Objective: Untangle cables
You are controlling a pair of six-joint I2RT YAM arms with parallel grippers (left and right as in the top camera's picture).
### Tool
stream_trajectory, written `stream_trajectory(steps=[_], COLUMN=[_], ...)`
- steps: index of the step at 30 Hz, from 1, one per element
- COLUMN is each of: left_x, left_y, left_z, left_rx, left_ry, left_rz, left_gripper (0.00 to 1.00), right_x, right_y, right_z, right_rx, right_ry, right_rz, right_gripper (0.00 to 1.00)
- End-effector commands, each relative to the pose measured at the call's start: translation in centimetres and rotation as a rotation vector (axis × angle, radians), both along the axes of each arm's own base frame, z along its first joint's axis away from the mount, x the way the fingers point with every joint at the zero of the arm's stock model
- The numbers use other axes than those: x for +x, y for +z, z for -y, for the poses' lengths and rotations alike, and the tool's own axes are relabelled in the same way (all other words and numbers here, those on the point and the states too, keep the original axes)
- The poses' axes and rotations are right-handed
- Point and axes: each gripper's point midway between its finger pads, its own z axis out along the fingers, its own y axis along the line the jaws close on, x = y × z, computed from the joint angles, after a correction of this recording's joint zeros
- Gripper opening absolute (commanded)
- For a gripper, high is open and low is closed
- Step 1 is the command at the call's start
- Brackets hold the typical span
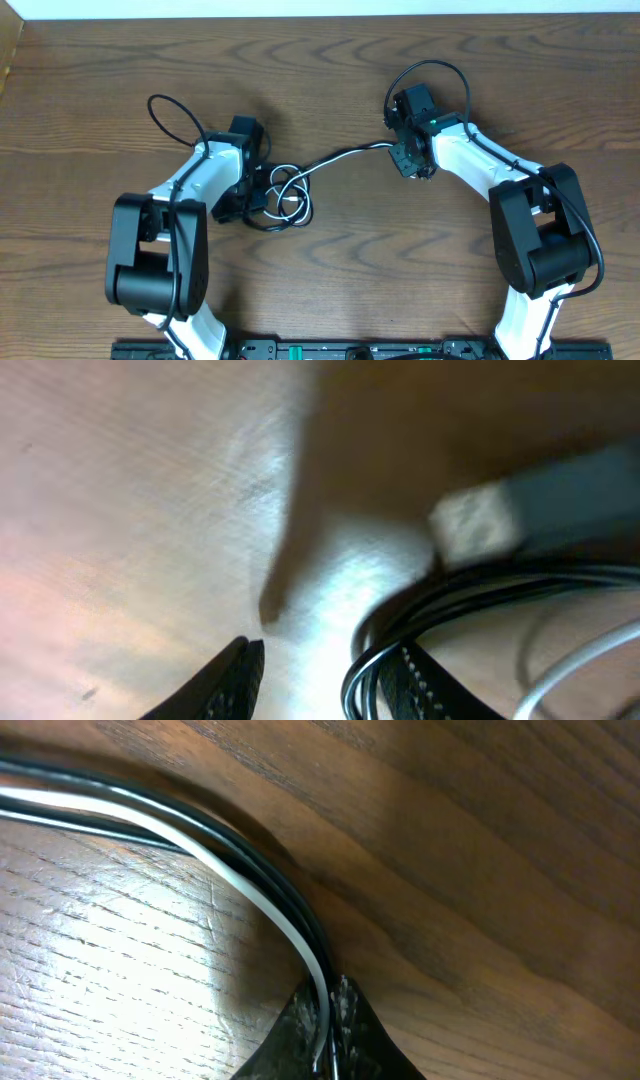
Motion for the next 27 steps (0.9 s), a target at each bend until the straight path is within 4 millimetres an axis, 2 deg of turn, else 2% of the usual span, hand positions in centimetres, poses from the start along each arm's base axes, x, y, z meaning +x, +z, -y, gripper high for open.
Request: stream_trajectory(steps=[1,3,4,9,11,19,27], left_x=[1.4,2.1,2.4,3.0,2.8,1.6,1.9], left_y=[1.4,2.5,2.9,4.0,4.0,3.0,1.7], left_z=[-1.2,-0.5,0.0,3.0,3.8,5.2,6.6], left_rx=[0.064,0.028,0.001,-0.168,-0.216,-0.224,-0.229], left_ry=[-0.018,-0.012,-0.008,0.016,0.024,0.084,0.080], left_rz=[0.009,0.011,0.015,0.014,0.002,-0.021,0.023], left_gripper=[0.42,0.43,0.48,0.58,0.62,0.62,0.63], right_x=[-2.0,-2.0,-2.0,-2.1,-2.1,-2.1,-2.1], right_y=[-3.2,-3.2,-3.2,-3.2,-3.2,-3.2,-3.2], right_z=[0.2,0.2,0.2,0.3,0.3,0.3,0.2], right_rx=[-0.007,-0.007,-0.007,-0.008,-0.008,-0.008,-0.008], right_ry=[0.007,0.007,0.007,0.007,0.007,0.007,0.007], right_rz=[-0.099,-0.099,-0.099,-0.099,-0.099,-0.100,-0.100], right_gripper=[0.05,0.05,0.05,0.05,0.05,0.06,0.07])
